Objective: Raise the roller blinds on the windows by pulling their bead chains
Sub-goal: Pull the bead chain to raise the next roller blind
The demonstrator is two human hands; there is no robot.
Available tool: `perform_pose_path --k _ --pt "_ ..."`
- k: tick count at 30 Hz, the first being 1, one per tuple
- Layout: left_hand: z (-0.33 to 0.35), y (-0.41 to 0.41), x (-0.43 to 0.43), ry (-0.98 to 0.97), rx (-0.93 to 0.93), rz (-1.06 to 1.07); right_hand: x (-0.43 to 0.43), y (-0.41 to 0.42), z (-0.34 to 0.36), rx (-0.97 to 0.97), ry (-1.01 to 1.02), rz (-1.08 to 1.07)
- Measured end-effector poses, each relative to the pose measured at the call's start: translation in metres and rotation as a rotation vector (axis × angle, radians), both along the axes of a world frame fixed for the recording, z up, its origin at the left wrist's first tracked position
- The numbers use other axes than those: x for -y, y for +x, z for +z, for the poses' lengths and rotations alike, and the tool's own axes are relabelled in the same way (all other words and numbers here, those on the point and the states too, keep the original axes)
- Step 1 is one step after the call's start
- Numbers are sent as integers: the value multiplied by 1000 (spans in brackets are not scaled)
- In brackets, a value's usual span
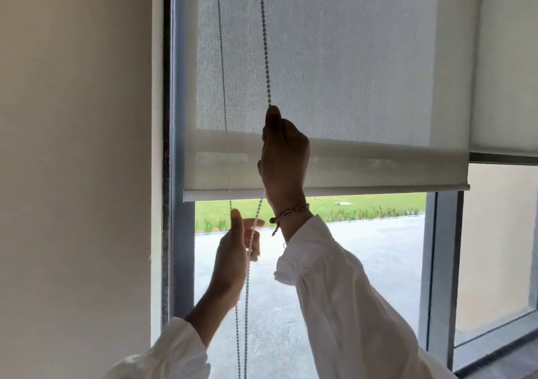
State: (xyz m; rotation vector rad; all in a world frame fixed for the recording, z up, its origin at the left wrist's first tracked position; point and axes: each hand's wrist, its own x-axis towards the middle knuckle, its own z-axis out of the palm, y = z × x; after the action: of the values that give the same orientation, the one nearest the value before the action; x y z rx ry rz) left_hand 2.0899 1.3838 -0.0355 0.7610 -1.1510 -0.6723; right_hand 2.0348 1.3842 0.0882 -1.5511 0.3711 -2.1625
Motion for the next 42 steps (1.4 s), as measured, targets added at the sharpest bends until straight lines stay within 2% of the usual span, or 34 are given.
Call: perform_pose_path --k 3,10,13,16,19,22,27,31,36,39,42 --pt "35 18 3 -10 17 -53 1 -4 -15 -9 -30 -70" --pt "108 7 -10 -137 122 -144 2 1 -97 -45 55 -190" --pt "120 -4 -13 -136 17 -227 -1 7 -130 -49 33 -218" --pt "113 -16 -11 -184 -136 -214 0 8 -144 -67 66 -214" --pt "107 -18 -6 -254 -260 -193 8 6 -140 -69 207 -9" --pt "105 -14 -1 -312 -278 -171 20 -5 -130 9 323 272" --pt "94 -14 7 -338 -230 -135 32 -27 -96 55 433 224" --pt "62 -13 9 -266 -172 -69 22 -30 -52 6 368 294" --pt "11 -22 2 -166 -157 -75 2 -18 -7 -173 269 423" --pt "1 -25 -3 -144 -122 -46 4 -10 6 -211 240 326" --pt "3 -28 -3 -190 -72 -11 16 -2 6 -153 182 134"
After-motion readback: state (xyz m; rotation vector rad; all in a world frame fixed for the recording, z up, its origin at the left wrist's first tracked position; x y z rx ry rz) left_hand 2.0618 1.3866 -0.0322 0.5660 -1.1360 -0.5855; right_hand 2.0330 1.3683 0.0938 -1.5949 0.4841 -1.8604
